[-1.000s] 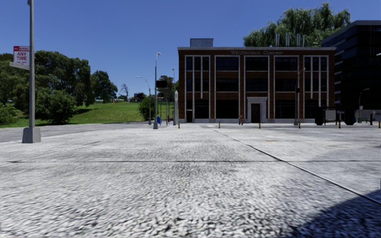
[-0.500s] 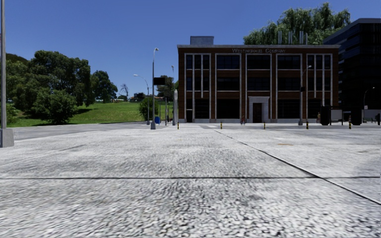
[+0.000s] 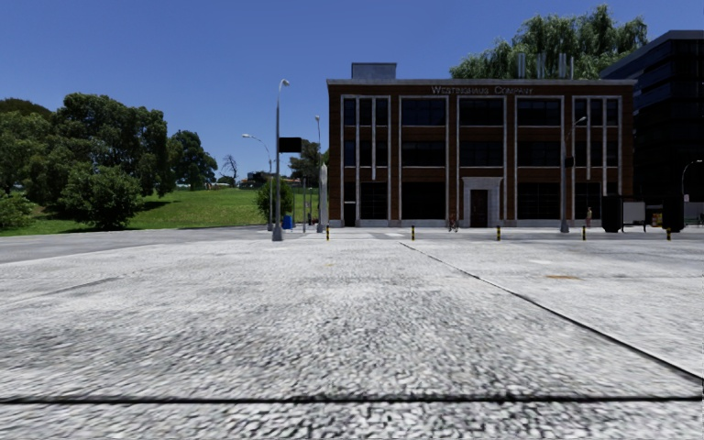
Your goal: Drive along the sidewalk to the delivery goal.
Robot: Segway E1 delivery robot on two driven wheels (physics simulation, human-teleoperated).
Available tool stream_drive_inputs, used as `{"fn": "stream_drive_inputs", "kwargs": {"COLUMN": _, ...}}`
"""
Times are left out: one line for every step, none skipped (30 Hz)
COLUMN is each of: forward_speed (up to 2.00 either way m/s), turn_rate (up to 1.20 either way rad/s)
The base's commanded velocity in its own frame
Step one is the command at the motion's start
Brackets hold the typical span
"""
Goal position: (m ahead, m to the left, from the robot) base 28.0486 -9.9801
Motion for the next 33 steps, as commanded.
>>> {"fn": "stream_drive_inputs", "kwargs": {"forward_speed": 2.00, "turn_rate": 0.00}}
{"fn": "stream_drive_inputs", "kwargs": {"forward_speed": 2.00, "turn_rate": 0.00}}
{"fn": "stream_drive_inputs", "kwargs": {"forward_speed": 2.00, "turn_rate": 0.00}}
{"fn": "stream_drive_inputs", "kwargs": {"forward_speed": 2.00, "turn_rate": 0.00}}
{"fn": "stream_drive_inputs", "kwargs": {"forward_speed": 2.00, "turn_rate": 0.00}}
{"fn": "stream_drive_inputs", "kwargs": {"forward_speed": 2.00, "turn_rate": 0.00}}
{"fn": "stream_drive_inputs", "kwargs": {"forward_speed": 2.00, "turn_rate": 0.00}}
{"fn": "stream_drive_inputs", "kwargs": {"forward_speed": 2.00, "turn_rate": 0.00}}
{"fn": "stream_drive_inputs", "kwargs": {"forward_speed": 2.00, "turn_rate": 0.00}}
{"fn": "stream_drive_inputs", "kwargs": {"forward_speed": 2.00, "turn_rate": 0.00}}
{"fn": "stream_drive_inputs", "kwargs": {"forward_speed": 2.00, "turn_rate": 0.00}}
{"fn": "stream_drive_inputs", "kwargs": {"forward_speed": 2.00, "turn_rate": 0.00}}
{"fn": "stream_drive_inputs", "kwargs": {"forward_speed": 2.00, "turn_rate": 0.00}}
{"fn": "stream_drive_inputs", "kwargs": {"forward_speed": 2.00, "turn_rate": 0.00}}
{"fn": "stream_drive_inputs", "kwargs": {"forward_speed": 2.00, "turn_rate": 0.00}}
{"fn": "stream_drive_inputs", "kwargs": {"forward_speed": 2.00, "turn_rate": 0.00}}
{"fn": "stream_drive_inputs", "kwargs": {"forward_speed": 2.00, "turn_rate": 0.00}}
{"fn": "stream_drive_inputs", "kwargs": {"forward_speed": 2.00, "turn_rate": 0.00}}
{"fn": "stream_drive_inputs", "kwargs": {"forward_speed": 2.00, "turn_rate": 0.00}}
{"fn": "stream_drive_inputs", "kwargs": {"forward_speed": 2.00, "turn_rate": 0.00}}
{"fn": "stream_drive_inputs", "kwargs": {"forward_speed": 2.00, "turn_rate": 0.00}}
{"fn": "stream_drive_inputs", "kwargs": {"forward_speed": 2.00, "turn_rate": 0.00}}
{"fn": "stream_drive_inputs", "kwargs": {"forward_speed": 2.00, "turn_rate": 0.00}}
{"fn": "stream_drive_inputs", "kwargs": {"forward_speed": 2.00, "turn_rate": 0.00}}
{"fn": "stream_drive_inputs", "kwargs": {"forward_speed": 2.00, "turn_rate": 0.00}}
{"fn": "stream_drive_inputs", "kwargs": {"forward_speed": 2.00, "turn_rate": 0.00}}
{"fn": "stream_drive_inputs", "kwargs": {"forward_speed": 2.00, "turn_rate": 0.00}}
{"fn": "stream_drive_inputs", "kwargs": {"forward_speed": 2.00, "turn_rate": 0.00}}
{"fn": "stream_drive_inputs", "kwargs": {"forward_speed": 2.00, "turn_rate": 0.00}}
{"fn": "stream_drive_inputs", "kwargs": {"forward_speed": 2.00, "turn_rate": 0.00}}
{"fn": "stream_drive_inputs", "kwargs": {"forward_speed": 2.00, "turn_rate": 0.00}}
{"fn": "stream_drive_inputs", "kwargs": {"forward_speed": 2.00, "turn_rate": 0.00}}
{"fn": "stream_drive_inputs", "kwargs": {"forward_speed": 2.00, "turn_rate": 0.00}}
